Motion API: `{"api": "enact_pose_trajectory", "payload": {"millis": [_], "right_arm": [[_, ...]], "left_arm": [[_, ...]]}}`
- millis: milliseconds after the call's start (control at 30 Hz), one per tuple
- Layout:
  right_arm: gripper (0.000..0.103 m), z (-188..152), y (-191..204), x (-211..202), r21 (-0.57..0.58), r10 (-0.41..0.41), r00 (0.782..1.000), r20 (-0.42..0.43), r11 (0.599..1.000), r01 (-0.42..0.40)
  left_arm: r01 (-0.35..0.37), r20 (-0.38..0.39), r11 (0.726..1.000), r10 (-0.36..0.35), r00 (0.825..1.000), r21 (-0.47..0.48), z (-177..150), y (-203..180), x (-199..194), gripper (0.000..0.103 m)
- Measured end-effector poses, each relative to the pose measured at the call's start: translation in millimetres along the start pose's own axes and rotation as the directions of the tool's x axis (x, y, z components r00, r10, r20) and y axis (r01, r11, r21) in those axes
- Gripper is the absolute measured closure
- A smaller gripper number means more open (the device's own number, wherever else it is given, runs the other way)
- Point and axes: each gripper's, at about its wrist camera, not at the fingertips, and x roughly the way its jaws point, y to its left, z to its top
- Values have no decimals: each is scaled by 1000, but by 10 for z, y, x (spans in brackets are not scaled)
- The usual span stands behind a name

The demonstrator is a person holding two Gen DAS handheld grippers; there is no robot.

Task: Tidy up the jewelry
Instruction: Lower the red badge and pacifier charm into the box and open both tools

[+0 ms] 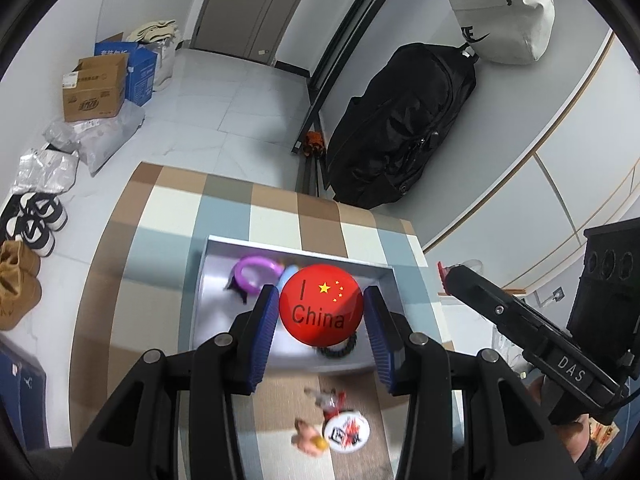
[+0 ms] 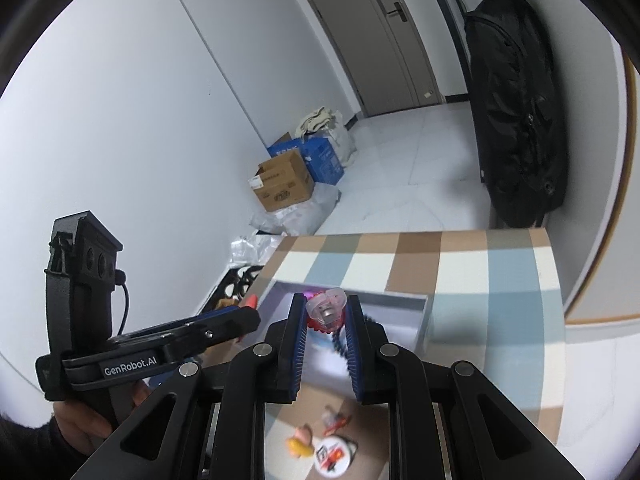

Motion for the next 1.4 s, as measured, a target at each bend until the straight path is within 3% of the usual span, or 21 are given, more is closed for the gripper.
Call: {"api": "enact_pose_trajectory", "payload": {"millis": [533,967,1200,1267,1400], "right_arm": [[85,-27,-282,479,43,-12,995,-99,999,17],[85,-51,-417,566,103,-12,992,-127,994,26],[83,-32,-453,519,145,6,994,-107,989,10],[79,-21,-469,475,161,18,995,-93,987,-3],[70,3,-490,390,180,15,998,-61,984,-4]], "left_arm": [[-15,-84,999,17,996,32,32,21,464,65],[-23,-82,997,29,996,69,29,-74,536,65],[30,-85,999,-28,996,25,72,-54,562,65],[50,-95,999,-50,994,3,89,-38,561,62],[89,-68,996,-91,994,-28,109,-41,495,41]]}}
